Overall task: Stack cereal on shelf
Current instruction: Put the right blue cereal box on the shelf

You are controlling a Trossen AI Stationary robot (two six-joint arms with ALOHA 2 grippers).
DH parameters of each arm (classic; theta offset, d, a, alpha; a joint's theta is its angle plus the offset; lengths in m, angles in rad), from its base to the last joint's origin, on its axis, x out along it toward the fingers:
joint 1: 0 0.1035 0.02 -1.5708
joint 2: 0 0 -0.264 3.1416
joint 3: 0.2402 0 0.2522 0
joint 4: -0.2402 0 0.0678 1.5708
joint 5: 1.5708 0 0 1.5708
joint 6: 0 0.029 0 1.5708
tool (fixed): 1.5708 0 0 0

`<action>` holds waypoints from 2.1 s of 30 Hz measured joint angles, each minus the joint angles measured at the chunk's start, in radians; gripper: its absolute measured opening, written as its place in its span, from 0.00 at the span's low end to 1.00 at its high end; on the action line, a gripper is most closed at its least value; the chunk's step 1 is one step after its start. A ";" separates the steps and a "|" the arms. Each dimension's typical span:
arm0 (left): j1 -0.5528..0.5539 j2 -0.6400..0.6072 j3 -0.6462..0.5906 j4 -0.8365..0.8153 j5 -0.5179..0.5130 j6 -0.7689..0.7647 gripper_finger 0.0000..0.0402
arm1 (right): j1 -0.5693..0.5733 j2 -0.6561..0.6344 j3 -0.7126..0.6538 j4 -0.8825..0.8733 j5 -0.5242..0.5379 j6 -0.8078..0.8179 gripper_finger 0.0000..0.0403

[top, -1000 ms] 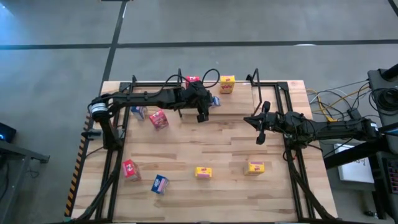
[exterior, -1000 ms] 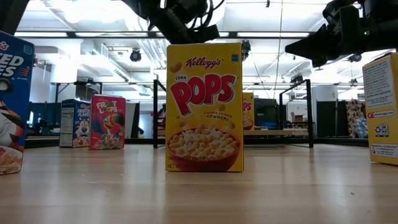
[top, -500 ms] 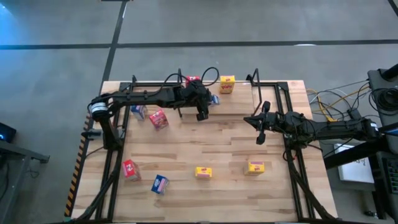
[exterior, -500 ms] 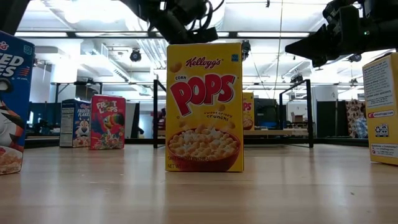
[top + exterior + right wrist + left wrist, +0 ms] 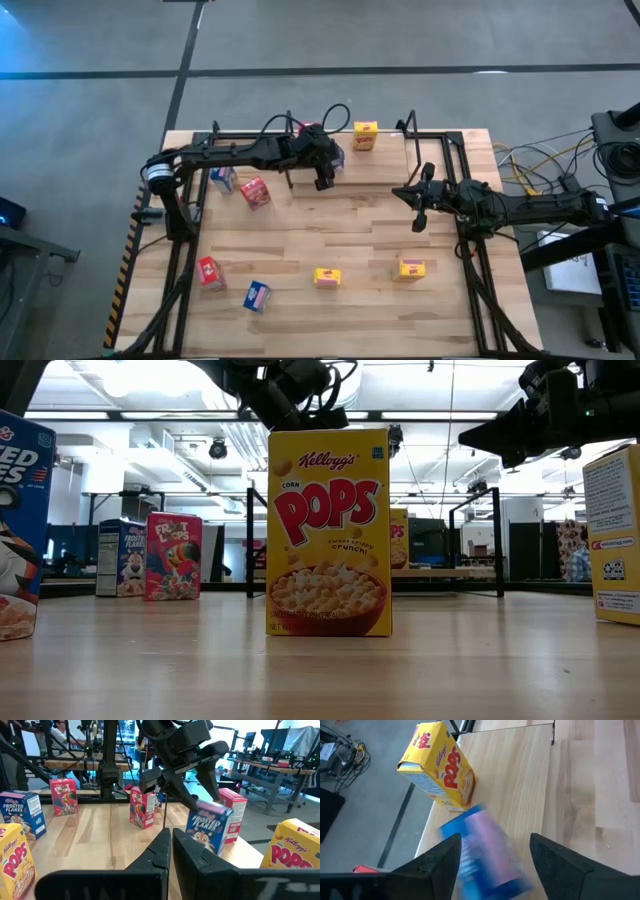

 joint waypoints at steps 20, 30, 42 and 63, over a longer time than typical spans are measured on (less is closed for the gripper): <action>-0.016 -0.103 0.000 -0.076 -0.017 -0.008 0.58 | 0.000 0.000 0.000 0.000 0.012 0.028 0.02; -0.128 -0.142 -0.041 -0.090 -0.016 -0.041 0.58 | 0.000 0.000 0.060 -0.124 0.044 0.089 0.02; -0.156 -0.196 -0.295 0.243 -0.016 -0.041 0.58 | 0.000 0.001 0.160 -0.321 0.051 0.119 0.02; -0.174 -0.416 -0.693 0.516 -0.016 -0.068 0.58 | 0.000 0.384 0.563 -0.475 0.076 0.136 0.02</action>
